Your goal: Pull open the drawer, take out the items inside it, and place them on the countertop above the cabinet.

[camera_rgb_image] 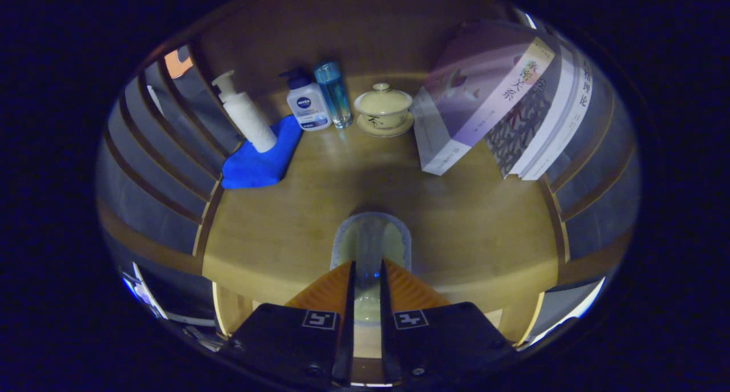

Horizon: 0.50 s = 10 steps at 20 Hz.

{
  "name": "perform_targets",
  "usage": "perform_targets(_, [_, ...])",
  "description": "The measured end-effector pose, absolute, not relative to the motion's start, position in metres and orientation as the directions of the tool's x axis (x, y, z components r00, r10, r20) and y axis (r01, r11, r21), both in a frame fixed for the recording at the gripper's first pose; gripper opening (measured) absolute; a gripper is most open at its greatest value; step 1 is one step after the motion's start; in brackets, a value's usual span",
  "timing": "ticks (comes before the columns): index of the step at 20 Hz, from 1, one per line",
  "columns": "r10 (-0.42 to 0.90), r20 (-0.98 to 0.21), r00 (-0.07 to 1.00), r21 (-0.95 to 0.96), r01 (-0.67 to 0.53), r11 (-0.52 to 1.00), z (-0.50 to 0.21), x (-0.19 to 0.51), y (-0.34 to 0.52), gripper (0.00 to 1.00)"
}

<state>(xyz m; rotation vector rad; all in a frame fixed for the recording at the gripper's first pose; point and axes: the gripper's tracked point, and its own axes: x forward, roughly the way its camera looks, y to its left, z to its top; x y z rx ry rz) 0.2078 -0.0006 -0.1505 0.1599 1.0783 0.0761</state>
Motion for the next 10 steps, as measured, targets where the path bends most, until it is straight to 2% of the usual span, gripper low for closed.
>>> perform_targets(2, [0.168,-0.856,0.489,0.210,0.031,0.977,-0.147,0.207,0.001,0.25])
perform_targets(5, [0.202,-0.830,0.520,0.224,-0.022,0.974,-0.142,0.203,0.005,0.39])
perform_targets(10, [0.176,-0.744,0.645,0.211,-0.023,0.977,-0.115,0.192,-0.003,0.58])
